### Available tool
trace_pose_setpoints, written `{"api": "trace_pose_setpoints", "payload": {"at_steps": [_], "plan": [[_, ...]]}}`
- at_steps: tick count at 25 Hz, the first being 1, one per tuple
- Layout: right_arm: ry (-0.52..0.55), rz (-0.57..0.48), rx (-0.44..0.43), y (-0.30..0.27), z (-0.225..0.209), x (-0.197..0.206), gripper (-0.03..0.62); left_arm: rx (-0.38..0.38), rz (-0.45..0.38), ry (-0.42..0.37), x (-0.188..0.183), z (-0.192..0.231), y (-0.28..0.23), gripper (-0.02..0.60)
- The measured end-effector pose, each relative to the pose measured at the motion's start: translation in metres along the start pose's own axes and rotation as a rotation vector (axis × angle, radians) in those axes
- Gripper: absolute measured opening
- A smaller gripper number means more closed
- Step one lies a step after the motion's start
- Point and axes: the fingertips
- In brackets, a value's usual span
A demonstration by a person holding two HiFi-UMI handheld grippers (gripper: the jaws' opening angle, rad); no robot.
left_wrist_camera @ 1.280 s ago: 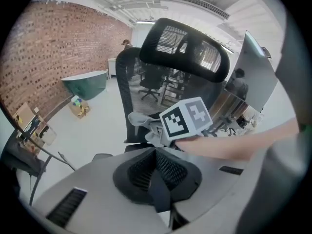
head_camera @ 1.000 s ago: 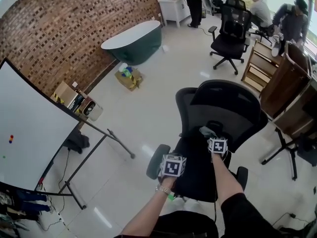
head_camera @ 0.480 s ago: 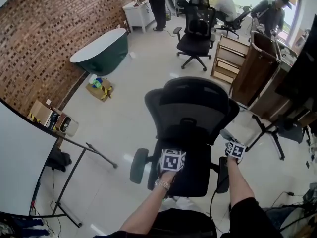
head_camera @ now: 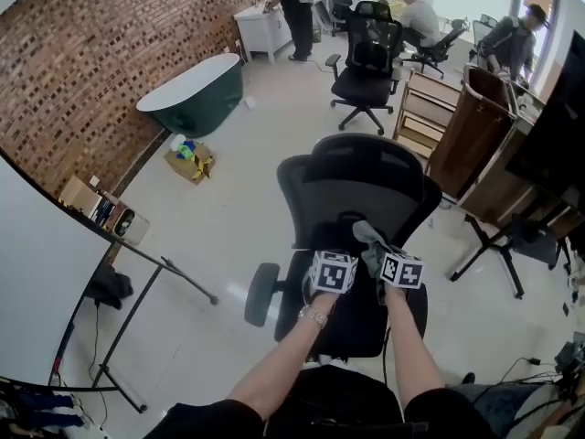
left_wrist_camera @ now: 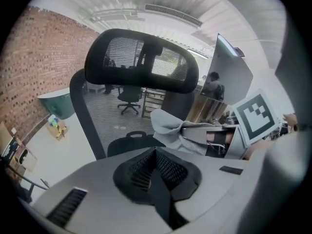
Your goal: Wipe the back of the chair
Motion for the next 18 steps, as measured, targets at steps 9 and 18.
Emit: {"api": "trace_pose_setpoints", "payload": {"at_steps": [9, 18], "plan": [[0.056, 0.078, 0.017, 0.003, 0.057, 0.000, 0.012, -0.011, -0.043, -0.036, -0.018, -0.002, 0.022, 0.003], [0.074, 0.084, 0.039, 0.018, 0.068, 0.009, 0.012, 0.009, -0.047, -0.030, -0.016, -0.010, 0.029, 0.002]]}}
Point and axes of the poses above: the fingertips, and each gripper's own axes: y backward along the fingers, z to its left, x out of its underside, and after that the axes turned 5 degrees about z, right-handed
